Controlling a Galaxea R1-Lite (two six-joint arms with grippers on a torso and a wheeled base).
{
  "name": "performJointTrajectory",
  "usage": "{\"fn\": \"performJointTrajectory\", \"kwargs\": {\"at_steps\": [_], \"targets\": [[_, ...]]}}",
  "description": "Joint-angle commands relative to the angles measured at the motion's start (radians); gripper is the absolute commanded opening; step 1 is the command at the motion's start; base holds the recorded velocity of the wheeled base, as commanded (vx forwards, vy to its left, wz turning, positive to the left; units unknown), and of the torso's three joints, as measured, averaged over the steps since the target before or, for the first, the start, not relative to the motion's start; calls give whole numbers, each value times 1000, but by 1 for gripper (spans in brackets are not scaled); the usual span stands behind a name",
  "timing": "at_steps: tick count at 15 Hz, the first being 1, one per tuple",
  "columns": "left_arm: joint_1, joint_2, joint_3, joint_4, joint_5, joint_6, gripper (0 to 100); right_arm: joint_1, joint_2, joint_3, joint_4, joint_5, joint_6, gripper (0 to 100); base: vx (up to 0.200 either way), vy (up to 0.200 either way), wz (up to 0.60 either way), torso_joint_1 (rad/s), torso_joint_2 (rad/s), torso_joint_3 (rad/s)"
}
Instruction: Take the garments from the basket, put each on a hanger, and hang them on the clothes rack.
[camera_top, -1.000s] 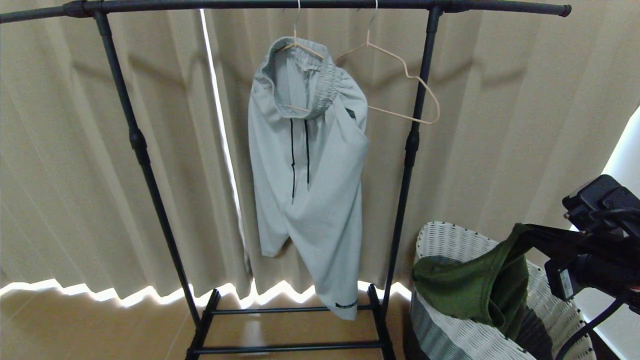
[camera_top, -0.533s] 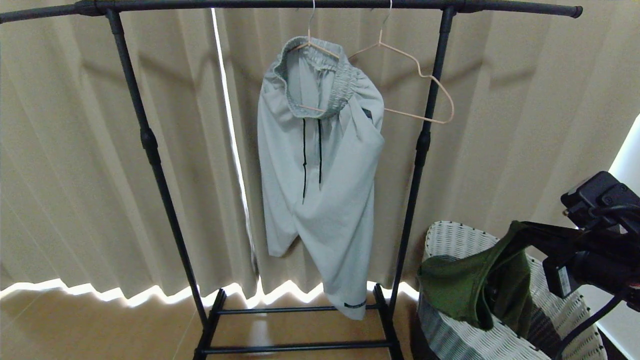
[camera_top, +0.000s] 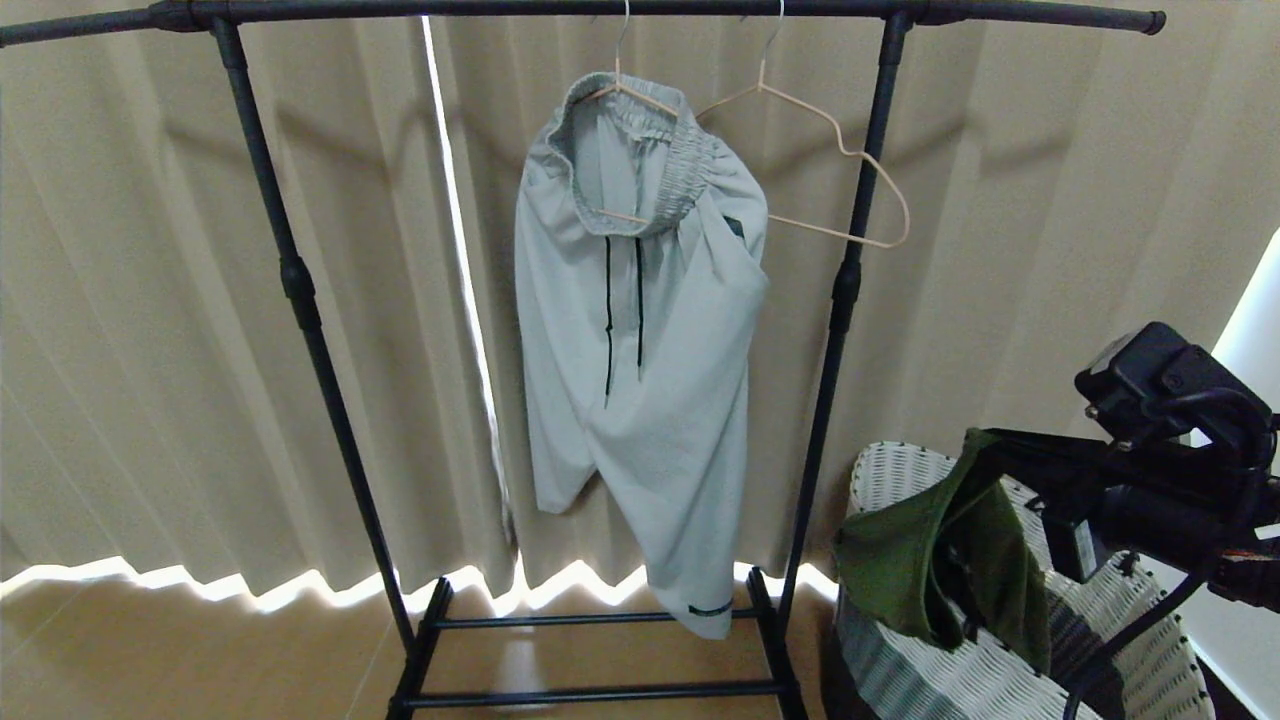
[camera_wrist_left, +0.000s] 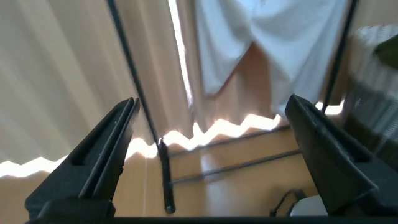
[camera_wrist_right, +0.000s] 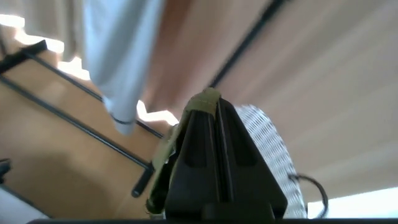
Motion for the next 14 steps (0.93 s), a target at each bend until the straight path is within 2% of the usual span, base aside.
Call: {"fn": "performJointTrajectory", "kwargs": {"at_steps": [1,2,3,6,8,9,12,13,14], "targets": [[0,-2,8,-94,-32,-14,100,37,30,-8,-9,4,0,0,0,0,0,0,0,0],[0,-2,8,-105,-67,-39,100,47,34,-8,-12,4,5,0,0,0,0,0,0,0],[0,-2,-9,-107,-121,-94,100,50,34,-11,-12,15,20,0,0,0,0,0,0,0],[-9,15,-100,-93,-276,-100,100,53,27,-8,-12,39,31,0,0,0,0,0,0,0],[-12,120,-160,-94,-353,-97,100,62,28,-14,-12,39,37,0,0,0,0,0,0,0],[-12,184,-195,-98,-376,-97,100,68,30,-22,-12,41,38,0,0,0,0,0,0,0],[-35,594,-414,-102,-446,-96,100,105,47,-74,-11,41,54,0,0,0,0,0,0,0],[-53,641,-439,-104,-446,-96,100,112,53,-85,-11,41,54,0,0,0,0,0,0,0],[-133,782,-528,-108,-443,-96,100,134,61,-134,-5,41,57,0,0,0,0,0,0,0]]}}
